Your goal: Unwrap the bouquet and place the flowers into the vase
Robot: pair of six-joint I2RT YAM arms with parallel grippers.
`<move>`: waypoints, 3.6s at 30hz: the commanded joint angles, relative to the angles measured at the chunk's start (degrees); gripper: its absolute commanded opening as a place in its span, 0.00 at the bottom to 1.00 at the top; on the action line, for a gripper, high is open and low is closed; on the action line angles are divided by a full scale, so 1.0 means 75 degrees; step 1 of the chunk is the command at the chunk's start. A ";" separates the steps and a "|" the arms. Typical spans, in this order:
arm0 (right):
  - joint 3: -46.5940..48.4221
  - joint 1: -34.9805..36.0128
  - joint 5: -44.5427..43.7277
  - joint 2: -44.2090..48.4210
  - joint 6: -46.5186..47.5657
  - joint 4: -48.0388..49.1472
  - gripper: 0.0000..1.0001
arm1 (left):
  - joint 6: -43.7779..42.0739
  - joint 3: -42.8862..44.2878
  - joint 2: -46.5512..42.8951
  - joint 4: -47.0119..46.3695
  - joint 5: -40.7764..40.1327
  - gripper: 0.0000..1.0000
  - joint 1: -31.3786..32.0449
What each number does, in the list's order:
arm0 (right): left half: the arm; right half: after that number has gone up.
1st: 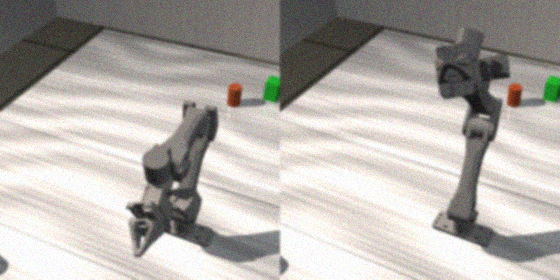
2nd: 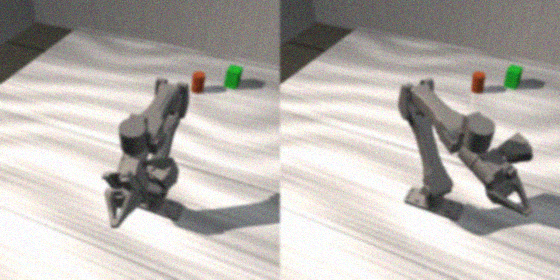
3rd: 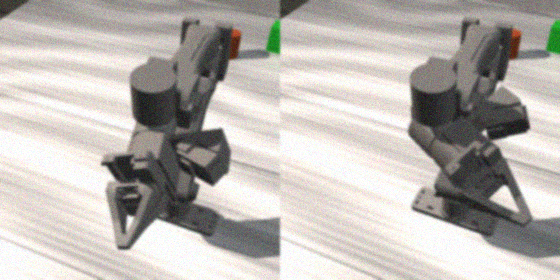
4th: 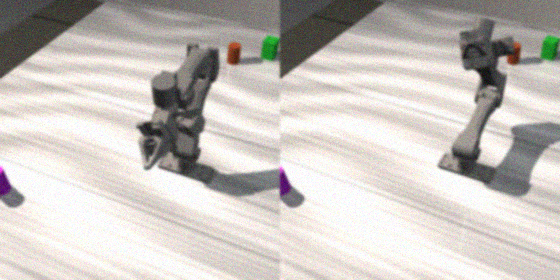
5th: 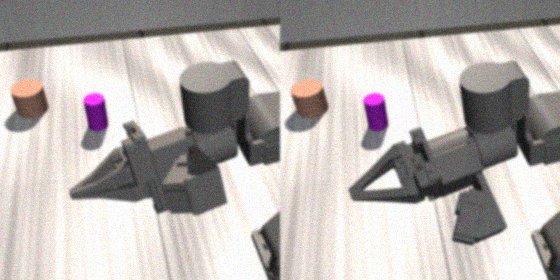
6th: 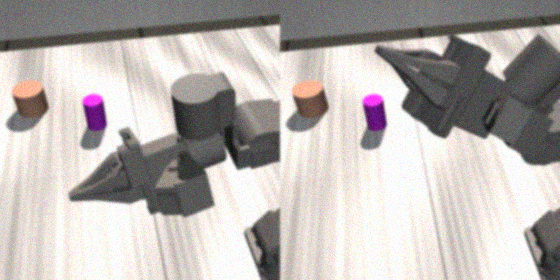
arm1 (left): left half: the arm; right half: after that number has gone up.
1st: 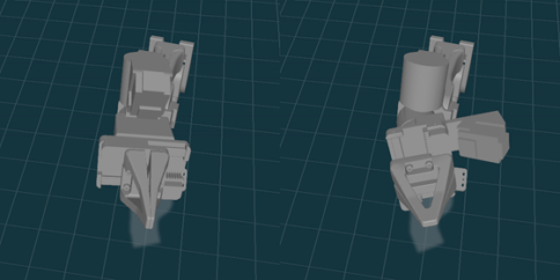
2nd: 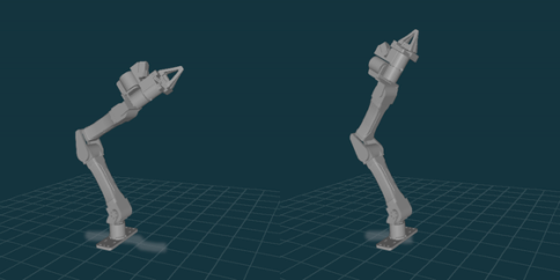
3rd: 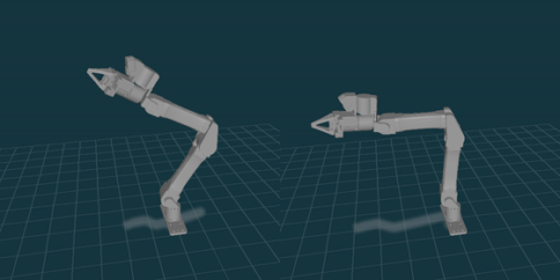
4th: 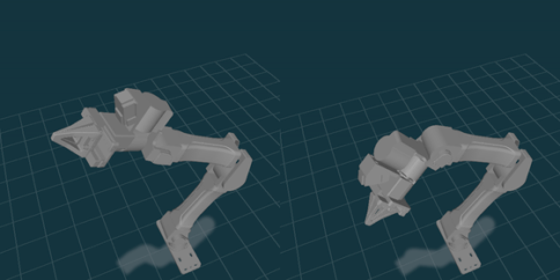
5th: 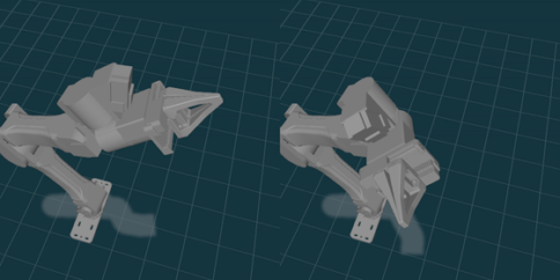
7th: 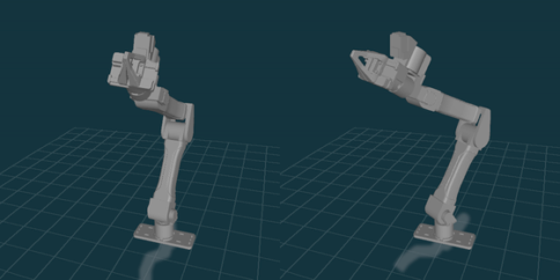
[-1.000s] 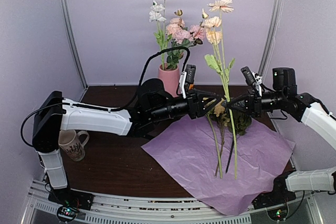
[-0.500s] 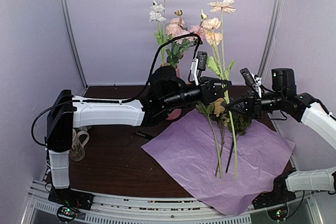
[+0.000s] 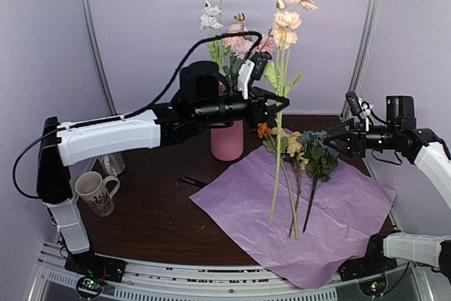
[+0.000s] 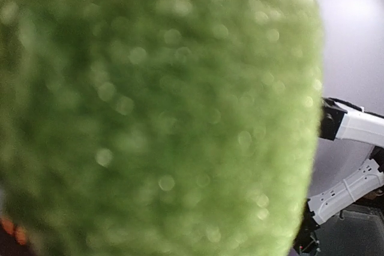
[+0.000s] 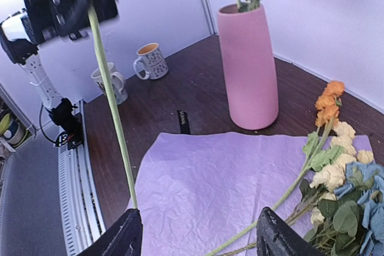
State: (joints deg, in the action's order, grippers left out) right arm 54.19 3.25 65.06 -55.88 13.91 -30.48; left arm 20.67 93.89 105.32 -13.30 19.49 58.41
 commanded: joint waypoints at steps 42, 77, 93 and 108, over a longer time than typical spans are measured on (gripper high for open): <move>-0.1060 -0.0351 -0.1079 -0.0315 0.1259 0.0040 0.63 | -0.2750 0.2812 0.0506 0.0661 -0.2932 0.00 -0.2431; -0.0500 0.0750 -0.3471 -0.1436 0.0685 -0.0069 0.41 | -0.3500 -0.4858 -0.3792 -0.0445 -0.5171 0.98 -0.0915; 0.2645 0.2614 -0.5945 -0.6423 -0.0248 -0.1552 0.34 | -0.0001 -0.6670 -0.4562 -0.0389 -0.5515 0.98 -0.0160; 0.2870 0.2795 -0.6467 -0.7725 -0.0755 -0.1512 0.32 | 0.1119 -0.5738 -0.4134 0.2278 -0.9327 0.98 0.0254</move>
State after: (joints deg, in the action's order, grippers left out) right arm 74.02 23.79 18.76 -111.11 9.63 -40.75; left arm 26.17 49.93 74.00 1.85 -47.27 60.23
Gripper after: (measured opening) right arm 0.344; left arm 0.978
